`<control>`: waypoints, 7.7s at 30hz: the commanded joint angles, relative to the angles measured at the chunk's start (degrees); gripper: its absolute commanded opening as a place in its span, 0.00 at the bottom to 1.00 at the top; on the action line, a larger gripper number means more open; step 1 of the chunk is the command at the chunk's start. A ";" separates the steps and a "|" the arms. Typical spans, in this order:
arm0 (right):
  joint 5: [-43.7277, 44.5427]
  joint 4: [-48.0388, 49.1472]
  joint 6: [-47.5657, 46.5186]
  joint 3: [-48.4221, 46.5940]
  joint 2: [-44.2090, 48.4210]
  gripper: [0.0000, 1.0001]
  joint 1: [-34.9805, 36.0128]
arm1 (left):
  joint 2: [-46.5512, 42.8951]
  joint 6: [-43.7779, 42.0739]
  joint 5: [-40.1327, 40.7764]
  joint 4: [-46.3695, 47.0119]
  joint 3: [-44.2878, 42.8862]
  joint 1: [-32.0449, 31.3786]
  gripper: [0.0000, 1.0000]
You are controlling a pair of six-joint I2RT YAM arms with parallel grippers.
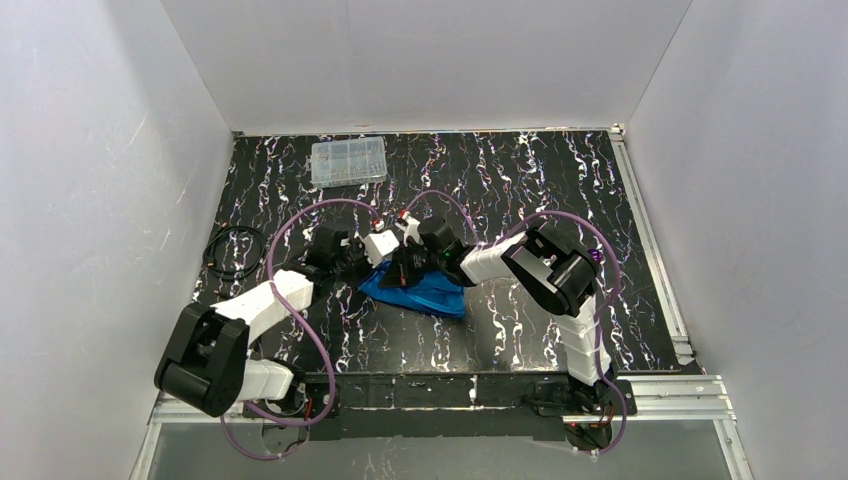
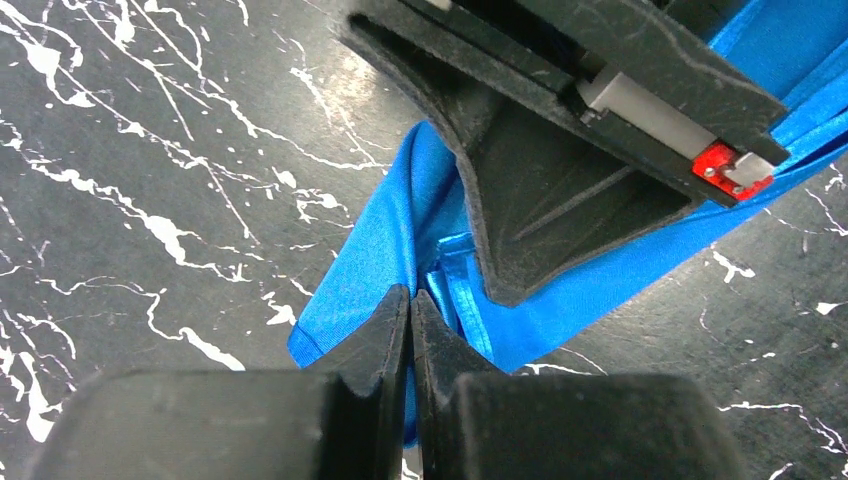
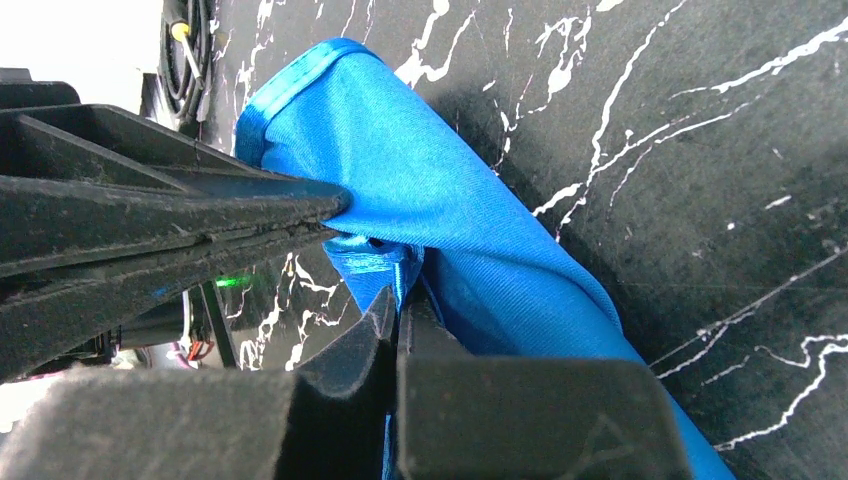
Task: Fold the napkin into a case and place the utensils inside
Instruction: Grasp the top corner of the smaller rectangle folded napkin from the folded napkin, then fold the 2/3-rectangle-folded napkin at the center of the board.
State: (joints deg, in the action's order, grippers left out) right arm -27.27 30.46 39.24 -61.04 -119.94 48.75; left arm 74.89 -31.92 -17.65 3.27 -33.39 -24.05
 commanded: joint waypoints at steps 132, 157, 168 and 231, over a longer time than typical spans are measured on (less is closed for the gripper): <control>-0.44 -31.40 -55.08 23.88 51.19 0.58 -13.17 | 1.36 -35.38 -2.13 -15.33 4.12 -7.06 0.00; 16.59 -30.91 -69.47 24.68 39.39 0.63 2.33 | 0.78 -36.02 -2.19 -15.05 4.73 -7.06 0.00; 15.08 -27.88 -65.13 24.52 37.56 0.62 4.47 | 0.30 -35.80 -1.86 -15.25 4.73 -7.06 0.00; -18.46 -75.50 -64.35 -23.13 0.10 0.01 -11.42 | -4.30 -32.57 -6.43 -14.57 3.04 -5.31 0.00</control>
State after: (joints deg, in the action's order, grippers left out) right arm -40.80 -43.53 -26.06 -81.01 -117.73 39.53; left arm 71.59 -67.94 -20.49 -6.83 -28.97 -30.15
